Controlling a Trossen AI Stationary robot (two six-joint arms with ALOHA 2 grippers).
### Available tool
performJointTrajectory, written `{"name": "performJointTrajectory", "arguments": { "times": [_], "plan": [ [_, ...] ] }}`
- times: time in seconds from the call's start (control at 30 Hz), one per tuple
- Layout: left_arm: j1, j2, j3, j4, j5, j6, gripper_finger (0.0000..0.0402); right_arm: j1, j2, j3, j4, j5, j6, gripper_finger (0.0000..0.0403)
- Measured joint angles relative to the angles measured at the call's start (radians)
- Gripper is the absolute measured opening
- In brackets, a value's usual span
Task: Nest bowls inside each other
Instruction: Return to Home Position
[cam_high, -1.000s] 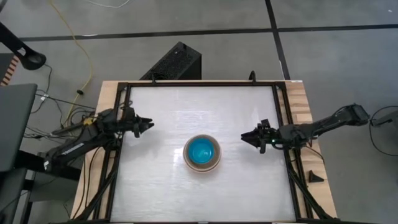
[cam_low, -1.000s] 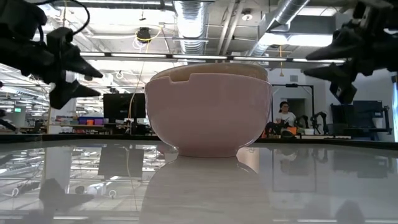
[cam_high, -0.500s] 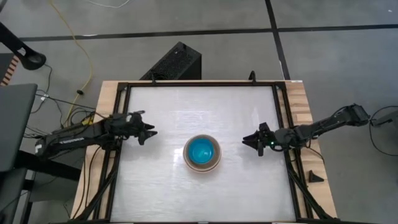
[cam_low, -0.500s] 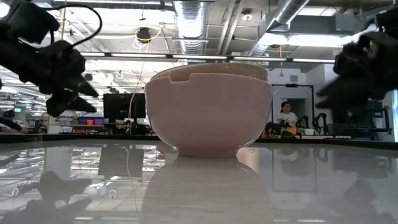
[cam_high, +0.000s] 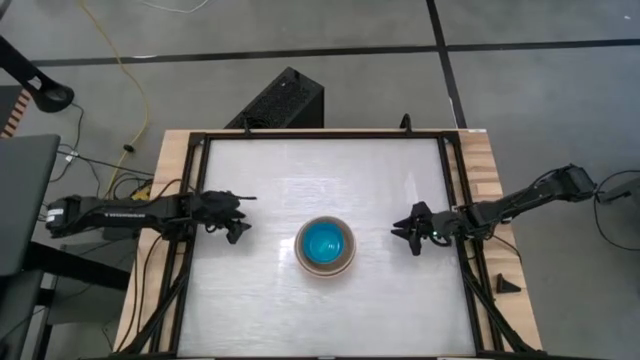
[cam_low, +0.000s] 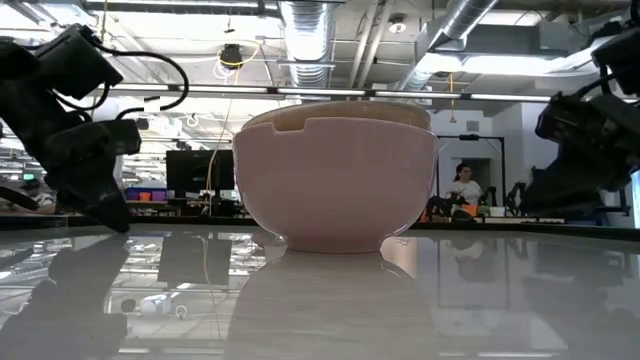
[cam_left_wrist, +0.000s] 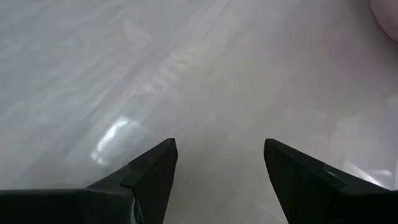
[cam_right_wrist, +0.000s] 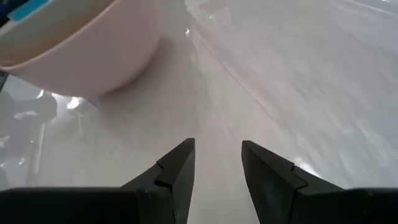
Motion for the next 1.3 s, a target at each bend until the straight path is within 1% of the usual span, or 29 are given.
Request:
{"name": "performJointTrajectory", "arguments": {
  "times": [0.1,0.23,0.33,0.5,1.3],
  "plan": [
    [0.000,0.042,0.000,-0.001,-0.002,0.000,0.0238,0.000,0.013,0.000,-0.001,0.000,-0.002,0.0168],
    [0.000,0.068,0.000,-0.003,-0.001,-0.002,0.0238,0.000,0.025,0.000,-0.004,0.000,-0.002,0.0168],
    [0.000,0.067,0.000,-0.003,0.002,-0.025,0.0238,0.000,0.025,0.000,-0.004,-0.001,-0.002,0.0168],
    [0.000,0.065,-0.001,0.001,-0.002,-0.009,0.0238,0.000,0.024,0.000,-0.004,0.000,-0.002,0.0168],
    [0.000,0.066,-0.002,0.011,-0.002,-0.026,0.0238,0.000,0.025,-0.001,-0.004,-0.001,-0.002,0.0168]
  ]
}}
